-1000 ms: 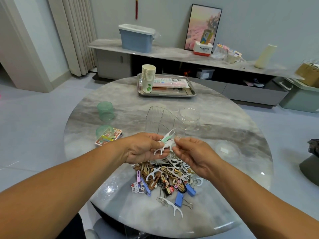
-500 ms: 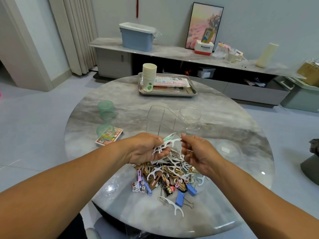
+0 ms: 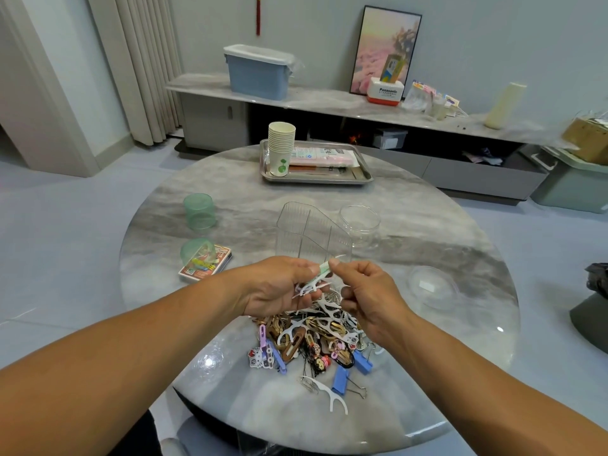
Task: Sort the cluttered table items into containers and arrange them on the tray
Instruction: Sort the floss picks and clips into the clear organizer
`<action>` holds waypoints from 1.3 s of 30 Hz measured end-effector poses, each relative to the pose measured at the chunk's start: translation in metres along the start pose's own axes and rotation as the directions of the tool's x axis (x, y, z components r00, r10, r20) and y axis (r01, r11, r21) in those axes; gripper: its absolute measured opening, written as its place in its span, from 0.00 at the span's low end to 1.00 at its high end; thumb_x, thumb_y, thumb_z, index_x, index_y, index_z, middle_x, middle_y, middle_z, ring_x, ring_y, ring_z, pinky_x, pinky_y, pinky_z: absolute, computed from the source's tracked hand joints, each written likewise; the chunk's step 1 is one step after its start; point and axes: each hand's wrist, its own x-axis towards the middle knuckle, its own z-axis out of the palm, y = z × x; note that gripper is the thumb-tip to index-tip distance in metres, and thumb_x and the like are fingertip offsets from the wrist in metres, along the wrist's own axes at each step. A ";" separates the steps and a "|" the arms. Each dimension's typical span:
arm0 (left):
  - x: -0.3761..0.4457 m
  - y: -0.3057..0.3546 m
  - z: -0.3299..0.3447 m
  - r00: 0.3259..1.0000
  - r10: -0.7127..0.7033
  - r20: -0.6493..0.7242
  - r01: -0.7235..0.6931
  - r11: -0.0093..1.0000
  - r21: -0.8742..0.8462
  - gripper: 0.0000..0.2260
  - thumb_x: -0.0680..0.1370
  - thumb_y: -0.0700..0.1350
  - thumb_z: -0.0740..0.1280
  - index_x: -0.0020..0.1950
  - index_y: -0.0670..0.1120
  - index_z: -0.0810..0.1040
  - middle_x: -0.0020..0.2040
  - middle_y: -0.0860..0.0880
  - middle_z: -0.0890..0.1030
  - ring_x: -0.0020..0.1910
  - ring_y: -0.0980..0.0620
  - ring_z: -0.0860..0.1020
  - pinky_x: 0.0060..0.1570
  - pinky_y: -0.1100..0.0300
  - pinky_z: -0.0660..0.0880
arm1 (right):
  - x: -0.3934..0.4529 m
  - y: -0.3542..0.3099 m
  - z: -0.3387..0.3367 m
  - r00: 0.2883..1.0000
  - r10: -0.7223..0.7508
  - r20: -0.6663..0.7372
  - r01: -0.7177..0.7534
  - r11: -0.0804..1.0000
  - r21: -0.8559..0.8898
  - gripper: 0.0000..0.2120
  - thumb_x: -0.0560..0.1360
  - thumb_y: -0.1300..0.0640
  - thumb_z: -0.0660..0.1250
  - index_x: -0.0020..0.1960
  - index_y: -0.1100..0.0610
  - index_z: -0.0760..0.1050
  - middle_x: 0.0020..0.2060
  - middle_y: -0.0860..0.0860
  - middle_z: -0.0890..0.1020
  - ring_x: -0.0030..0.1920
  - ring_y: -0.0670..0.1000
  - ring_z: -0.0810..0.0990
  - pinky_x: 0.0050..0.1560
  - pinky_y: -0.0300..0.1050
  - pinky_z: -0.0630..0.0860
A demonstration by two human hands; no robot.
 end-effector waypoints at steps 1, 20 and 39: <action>0.001 0.000 -0.001 1.000 0.005 -0.010 -0.005 1.000 0.002 0.12 0.85 0.41 0.61 0.65 0.38 0.75 0.46 0.42 0.81 0.35 0.54 0.79 0.33 0.65 0.77 | 0.000 -0.002 0.000 1.000 0.010 0.011 -0.010 0.999 0.039 0.19 0.69 0.50 0.80 0.49 0.57 0.75 0.32 0.50 0.77 0.26 0.46 0.71 0.24 0.38 0.69; -0.002 0.003 -0.004 0.997 -0.030 0.074 0.034 0.998 -0.057 0.11 0.85 0.40 0.60 0.65 0.39 0.75 0.44 0.42 0.82 0.39 0.51 0.81 0.37 0.63 0.79 | -0.001 -0.010 -0.004 0.990 -0.044 0.137 0.041 0.999 0.024 0.10 0.72 0.68 0.75 0.51 0.65 0.79 0.38 0.59 0.86 0.37 0.54 0.86 0.37 0.40 0.83; -0.010 0.008 0.002 0.953 -0.080 0.293 0.014 0.975 0.222 0.11 0.81 0.37 0.67 0.63 0.41 0.76 0.48 0.47 0.78 0.34 0.59 0.68 0.29 0.70 0.68 | 0.000 -0.009 -0.002 0.939 -0.124 0.322 0.130 0.992 0.001 0.13 0.67 0.54 0.79 0.45 0.62 0.84 0.34 0.56 0.82 0.29 0.47 0.75 0.29 0.37 0.71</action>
